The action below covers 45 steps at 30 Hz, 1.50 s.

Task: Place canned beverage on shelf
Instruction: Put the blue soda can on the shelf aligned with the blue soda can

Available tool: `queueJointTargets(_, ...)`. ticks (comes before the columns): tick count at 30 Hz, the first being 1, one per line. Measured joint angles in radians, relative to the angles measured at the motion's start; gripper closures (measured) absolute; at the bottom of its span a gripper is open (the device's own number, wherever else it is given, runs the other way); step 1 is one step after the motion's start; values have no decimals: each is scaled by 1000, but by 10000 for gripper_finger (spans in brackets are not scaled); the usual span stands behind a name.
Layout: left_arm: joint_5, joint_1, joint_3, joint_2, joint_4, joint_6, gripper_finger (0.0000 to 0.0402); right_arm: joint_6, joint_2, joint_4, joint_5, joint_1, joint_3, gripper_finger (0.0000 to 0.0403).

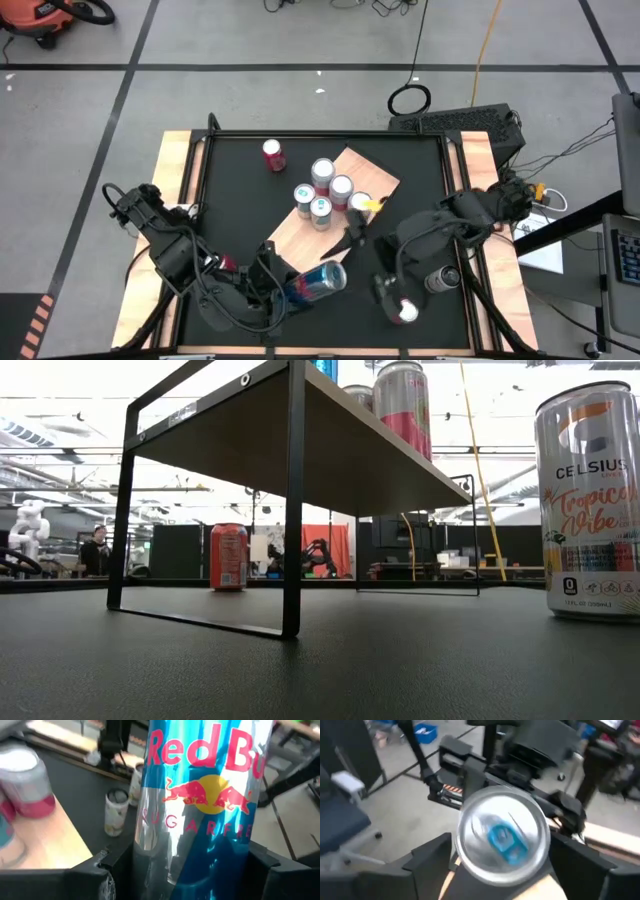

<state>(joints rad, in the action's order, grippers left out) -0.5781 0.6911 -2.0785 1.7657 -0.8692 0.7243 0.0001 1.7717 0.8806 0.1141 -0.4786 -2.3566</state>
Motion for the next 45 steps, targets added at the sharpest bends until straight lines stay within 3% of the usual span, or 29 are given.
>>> queueJointTargets(6,-84,-9,-1,0,104,-108,157,221,-79,87,108,0,-1,58)
queueJointTargets(13,-153,-49,-1,0,145,-166,157,461,-130,254,245,-22,-1,49)
queueJointTargets(22,-200,-107,-1,0,194,-190,157,634,-65,165,493,-85,-1,49)
queueJointTargets(29,-370,-119,-2,0,287,-203,157,646,-37,-52,491,-81,0,50)
queueJointTargets(34,-487,-120,-2,0,406,-318,157,634,-47,-143,603,-62,0,50)
queueJointTargets(45,-638,-121,-2,0,496,-549,157,417,-48,-343,621,12,0,50)
